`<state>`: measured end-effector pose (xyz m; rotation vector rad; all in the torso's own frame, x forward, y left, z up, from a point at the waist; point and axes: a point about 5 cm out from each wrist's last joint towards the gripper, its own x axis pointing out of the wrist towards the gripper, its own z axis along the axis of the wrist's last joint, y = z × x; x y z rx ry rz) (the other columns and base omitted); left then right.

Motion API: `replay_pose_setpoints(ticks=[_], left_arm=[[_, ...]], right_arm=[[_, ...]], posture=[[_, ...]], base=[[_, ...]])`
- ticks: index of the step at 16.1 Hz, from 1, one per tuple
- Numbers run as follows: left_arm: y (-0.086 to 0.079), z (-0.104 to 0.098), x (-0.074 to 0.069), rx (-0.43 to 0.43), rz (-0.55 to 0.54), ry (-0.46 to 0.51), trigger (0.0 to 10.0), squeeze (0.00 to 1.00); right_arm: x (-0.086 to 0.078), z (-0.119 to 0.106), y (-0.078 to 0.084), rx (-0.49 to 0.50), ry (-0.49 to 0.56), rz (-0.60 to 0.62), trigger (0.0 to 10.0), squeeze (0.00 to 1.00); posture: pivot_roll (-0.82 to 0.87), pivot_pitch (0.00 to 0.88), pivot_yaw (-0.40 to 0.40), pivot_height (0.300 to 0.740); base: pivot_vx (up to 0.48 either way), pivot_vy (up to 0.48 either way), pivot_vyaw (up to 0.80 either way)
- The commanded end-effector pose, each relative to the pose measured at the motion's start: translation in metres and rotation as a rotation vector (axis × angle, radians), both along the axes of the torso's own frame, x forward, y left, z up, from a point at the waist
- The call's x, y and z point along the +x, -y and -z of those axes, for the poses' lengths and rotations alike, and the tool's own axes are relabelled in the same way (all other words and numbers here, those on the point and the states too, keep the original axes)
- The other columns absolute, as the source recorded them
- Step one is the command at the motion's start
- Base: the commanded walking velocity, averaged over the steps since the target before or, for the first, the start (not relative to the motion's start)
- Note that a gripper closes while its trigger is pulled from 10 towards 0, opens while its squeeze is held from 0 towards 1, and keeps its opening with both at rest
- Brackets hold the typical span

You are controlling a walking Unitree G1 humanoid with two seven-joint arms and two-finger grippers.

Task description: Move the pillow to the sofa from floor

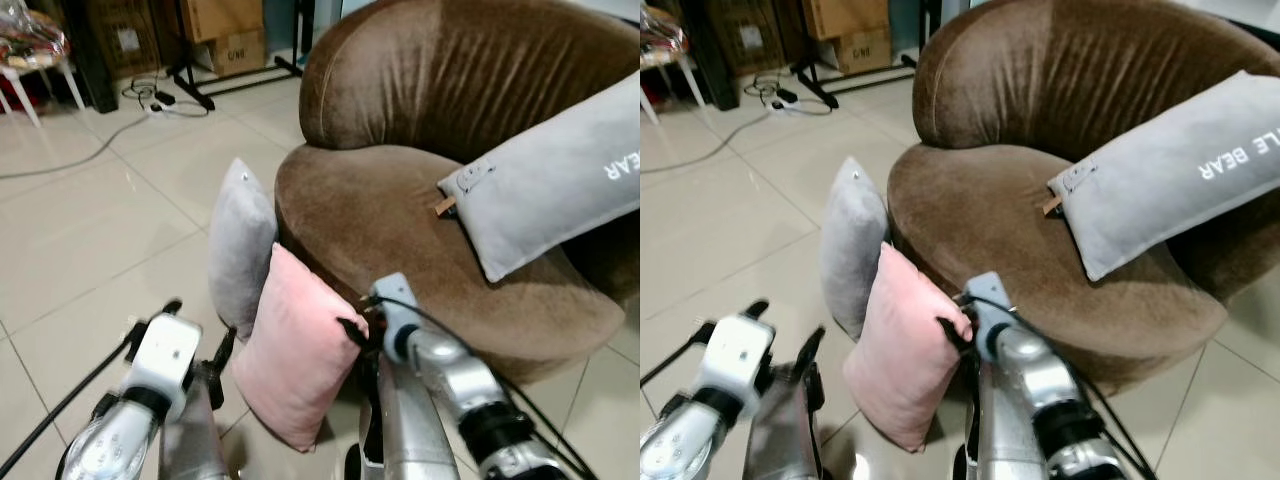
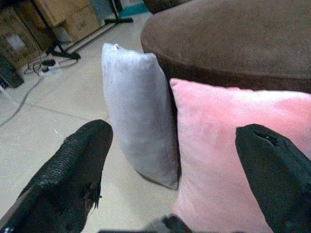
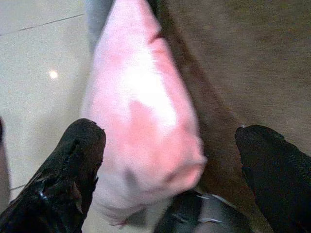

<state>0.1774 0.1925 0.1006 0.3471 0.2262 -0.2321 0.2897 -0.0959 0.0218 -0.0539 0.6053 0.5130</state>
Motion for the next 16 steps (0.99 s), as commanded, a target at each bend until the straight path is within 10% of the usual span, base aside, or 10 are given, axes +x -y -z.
replay_pose_setpoints(ticks=[1, 7, 9, 10, 14, 15, 16], left_arm=[[0.001, -0.006, -0.004, -0.004, 0.012, 0.004, 10.0, 0.66], [0.006, -0.016, -0.029, 0.001, 0.062, -0.053, 10.0, 0.66], [0.005, -0.018, -0.033, 0.01, 0.069, -0.065, 10.0, 0.66], [0.005, -0.02, -0.035, 0.016, 0.073, -0.071, 10.0, 0.66], [0.002, -0.023, -0.043, 0.034, 0.072, -0.094, 10.0, 0.66], [0.002, -0.022, -0.044, 0.036, 0.071, -0.1, 10.0, 0.67], [0.002, -0.022, -0.045, 0.037, 0.073, -0.101, 10.0, 0.66]], right_arm=[[0.0, 0.002, -0.002, 0.004, -0.007, 0.003, 10.0, 1.0], [0.003, 0.009, -0.027, -0.011, 0.035, 0.111, 10.0, 1.0], [0.005, 0.011, -0.032, -0.036, 0.044, 0.145, 10.0, 0.51], [0.006, 0.012, -0.034, -0.057, 0.05, 0.163, 10.0, 0.0], [0.012, 0.013, -0.03, -0.196, 0.1, 0.261, 10.0, 0.0], [0.012, 0.013, -0.034, -0.2, 0.092, 0.238, 7.2, 0.0], [0.011, 0.013, -0.039, -0.186, 0.076, 0.205, 1.0, 0.0]], posture=[[-0.03, 0.078, -0.081, 0.45], [-0.02, 0.155, -0.042, 0.45], [-0.01, 0.167, -0.04, 0.45], [0.0, 0.17, -0.043, 0.45], [0.01, 0.175, -0.046, 0.45], [0.01, 0.175, -0.048, 0.45], [0.01, 0.174, -0.048, 0.45]], base=[[0.0, 0.0, 0.0], [0.0, 0.0, 0.0], [0.0, 0.0, 0.0], [0.0, 0.0, 0.0], [0.0, 0.0, 0.0], [0.0, 0.0, 0.0], [0.0, 0.0, 0.0]])
